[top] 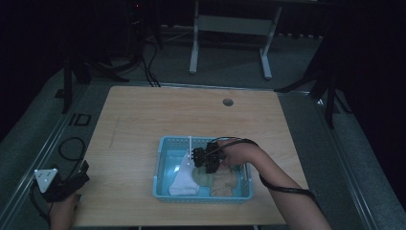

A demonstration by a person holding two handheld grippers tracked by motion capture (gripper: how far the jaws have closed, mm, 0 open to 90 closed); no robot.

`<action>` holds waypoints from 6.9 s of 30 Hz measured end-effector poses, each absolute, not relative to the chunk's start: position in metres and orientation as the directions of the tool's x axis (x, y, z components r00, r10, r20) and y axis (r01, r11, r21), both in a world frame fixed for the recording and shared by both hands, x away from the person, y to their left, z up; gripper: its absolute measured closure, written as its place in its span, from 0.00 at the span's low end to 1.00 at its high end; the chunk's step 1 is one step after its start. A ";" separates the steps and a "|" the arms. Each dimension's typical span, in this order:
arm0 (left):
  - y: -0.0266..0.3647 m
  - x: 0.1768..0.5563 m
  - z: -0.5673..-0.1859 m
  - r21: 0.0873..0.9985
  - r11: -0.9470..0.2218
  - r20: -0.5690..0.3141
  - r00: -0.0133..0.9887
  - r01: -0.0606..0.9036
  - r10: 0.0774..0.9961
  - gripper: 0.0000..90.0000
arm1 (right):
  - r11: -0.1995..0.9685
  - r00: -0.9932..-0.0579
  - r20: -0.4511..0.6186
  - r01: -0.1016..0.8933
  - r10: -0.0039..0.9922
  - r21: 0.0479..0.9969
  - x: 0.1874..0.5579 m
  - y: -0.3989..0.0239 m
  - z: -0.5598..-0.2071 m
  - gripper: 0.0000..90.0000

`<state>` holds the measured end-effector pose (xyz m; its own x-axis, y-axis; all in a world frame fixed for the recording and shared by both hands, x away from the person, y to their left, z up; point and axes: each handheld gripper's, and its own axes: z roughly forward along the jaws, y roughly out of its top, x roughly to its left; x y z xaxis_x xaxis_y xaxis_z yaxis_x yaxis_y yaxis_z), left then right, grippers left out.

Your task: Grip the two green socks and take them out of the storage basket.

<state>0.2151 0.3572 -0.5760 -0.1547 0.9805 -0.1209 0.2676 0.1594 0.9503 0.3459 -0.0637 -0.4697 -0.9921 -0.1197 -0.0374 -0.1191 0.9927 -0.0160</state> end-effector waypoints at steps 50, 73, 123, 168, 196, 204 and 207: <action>0.356 0.215 -0.576 0.950 0.154 -0.114 -0.157 0.272 0.981 0.01 | 0.994 -0.992 -0.124 0.012 0.026 0.110 0.320 -0.197 -0.363 0.91; 0.356 0.216 -0.576 0.949 0.151 -0.109 -0.160 0.277 0.981 0.01 | 0.982 -0.988 -0.036 0.145 0.150 0.123 0.311 -0.271 -0.395 0.91; 0.356 0.216 -0.576 0.948 0.152 -0.111 -0.156 0.281 0.981 0.01 | 0.981 -0.981 -0.069 0.178 0.183 0.076 0.345 -0.266 -0.440 0.62; 0.357 0.216 -0.576 0.944 0.161 -0.121 -0.153 0.287 0.981 0.01 | 0.997 -0.995 -0.084 0.049 0.044 -0.058 0.387 -0.149 -0.472 0.93; 0.357 0.216 -0.576 0.944 0.162 -0.121 -0.155 0.287 0.980 0.01 | 1.000 -0.994 -0.111 -0.005 -0.004 0.004 0.365 -0.146 -0.395 0.93; 0.357 0.217 -0.576 0.944 0.161 -0.120 -0.156 0.288 0.980 0.01 | 1.000 -0.992 -0.124 0.008 0.010 0.013 0.365 -0.157 -0.382 0.93; 0.357 0.217 -0.576 0.944 0.161 -0.120 -0.156 0.288 0.980 0.01 | 1.000 -0.992 -0.126 0.014 0.015 0.009 0.365 -0.166 -0.381 0.93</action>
<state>0.2165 0.3571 -0.5757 -0.1563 0.9804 -0.1197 0.2878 0.1612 0.9440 0.3645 -0.1657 -0.3805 -0.9920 0.0153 -0.1256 0.0142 0.9999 0.0093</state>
